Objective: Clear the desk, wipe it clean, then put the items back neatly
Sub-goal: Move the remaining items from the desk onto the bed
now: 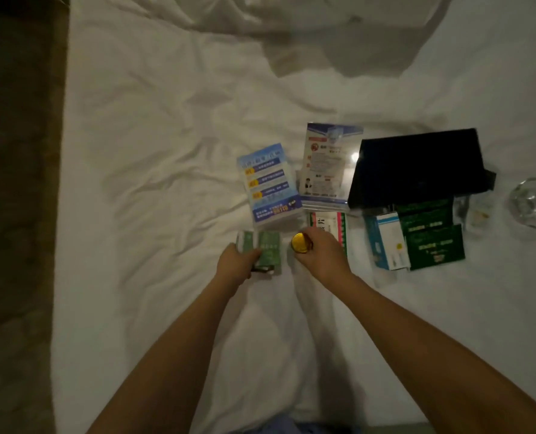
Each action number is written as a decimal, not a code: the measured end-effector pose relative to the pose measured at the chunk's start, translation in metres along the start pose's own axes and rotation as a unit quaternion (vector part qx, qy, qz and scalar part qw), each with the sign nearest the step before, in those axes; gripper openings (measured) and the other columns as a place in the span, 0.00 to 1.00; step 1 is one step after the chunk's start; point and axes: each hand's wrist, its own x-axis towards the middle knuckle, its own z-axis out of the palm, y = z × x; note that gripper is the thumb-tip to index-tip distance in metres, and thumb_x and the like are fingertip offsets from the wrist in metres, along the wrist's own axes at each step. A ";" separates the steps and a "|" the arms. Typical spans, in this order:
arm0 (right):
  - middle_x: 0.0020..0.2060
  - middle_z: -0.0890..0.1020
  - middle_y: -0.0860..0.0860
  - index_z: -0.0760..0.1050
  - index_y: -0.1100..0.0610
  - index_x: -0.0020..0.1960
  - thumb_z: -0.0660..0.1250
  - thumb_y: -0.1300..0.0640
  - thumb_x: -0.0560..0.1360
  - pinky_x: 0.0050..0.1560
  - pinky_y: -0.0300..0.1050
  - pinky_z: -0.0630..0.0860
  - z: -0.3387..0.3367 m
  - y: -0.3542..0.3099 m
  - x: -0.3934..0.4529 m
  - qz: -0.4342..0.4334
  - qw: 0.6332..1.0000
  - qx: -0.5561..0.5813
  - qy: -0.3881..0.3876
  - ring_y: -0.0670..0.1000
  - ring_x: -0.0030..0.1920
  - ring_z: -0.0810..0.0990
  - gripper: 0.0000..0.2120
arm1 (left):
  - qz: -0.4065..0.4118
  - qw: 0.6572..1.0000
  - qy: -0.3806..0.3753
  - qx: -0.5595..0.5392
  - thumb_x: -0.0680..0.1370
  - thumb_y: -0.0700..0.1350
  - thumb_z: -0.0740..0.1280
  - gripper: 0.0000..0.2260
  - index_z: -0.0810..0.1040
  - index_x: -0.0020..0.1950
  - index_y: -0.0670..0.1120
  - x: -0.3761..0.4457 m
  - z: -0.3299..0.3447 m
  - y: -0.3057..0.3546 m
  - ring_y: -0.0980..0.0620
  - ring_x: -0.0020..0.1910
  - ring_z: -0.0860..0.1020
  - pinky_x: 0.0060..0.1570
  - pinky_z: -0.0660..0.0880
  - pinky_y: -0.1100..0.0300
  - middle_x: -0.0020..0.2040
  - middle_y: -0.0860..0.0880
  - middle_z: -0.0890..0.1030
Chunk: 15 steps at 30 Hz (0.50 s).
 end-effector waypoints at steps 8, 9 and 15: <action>0.66 0.69 0.52 0.67 0.56 0.70 0.69 0.57 0.75 0.60 0.45 0.70 -0.006 0.003 0.003 -0.018 0.999 -0.035 -0.018 0.53 0.65 0.70 0.25 | 0.006 0.986 -0.029 0.164 0.76 0.52 0.66 0.26 0.65 0.66 0.37 0.001 0.008 0.017 0.38 0.56 0.76 0.51 0.77 0.53 0.63 0.37 0.71; 0.66 0.68 0.53 0.66 0.57 0.70 0.69 0.57 0.75 0.61 0.44 0.69 -0.010 0.001 -0.002 -0.009 0.999 -0.033 -0.021 0.53 0.65 0.69 0.25 | 0.011 0.978 -0.020 0.209 0.76 0.53 0.66 0.28 0.63 0.68 0.38 -0.006 0.004 0.021 0.37 0.61 0.73 0.57 0.73 0.51 0.65 0.37 0.68; 0.62 0.71 0.58 0.68 0.61 0.65 0.68 0.58 0.75 0.56 0.44 0.70 -0.048 -0.011 -0.045 0.034 0.997 -0.058 -0.041 0.56 0.60 0.72 0.21 | 0.072 0.921 0.006 0.382 0.78 0.55 0.62 0.27 0.61 0.72 0.43 -0.062 -0.034 0.038 0.41 0.65 0.71 0.59 0.69 0.52 0.67 0.40 0.67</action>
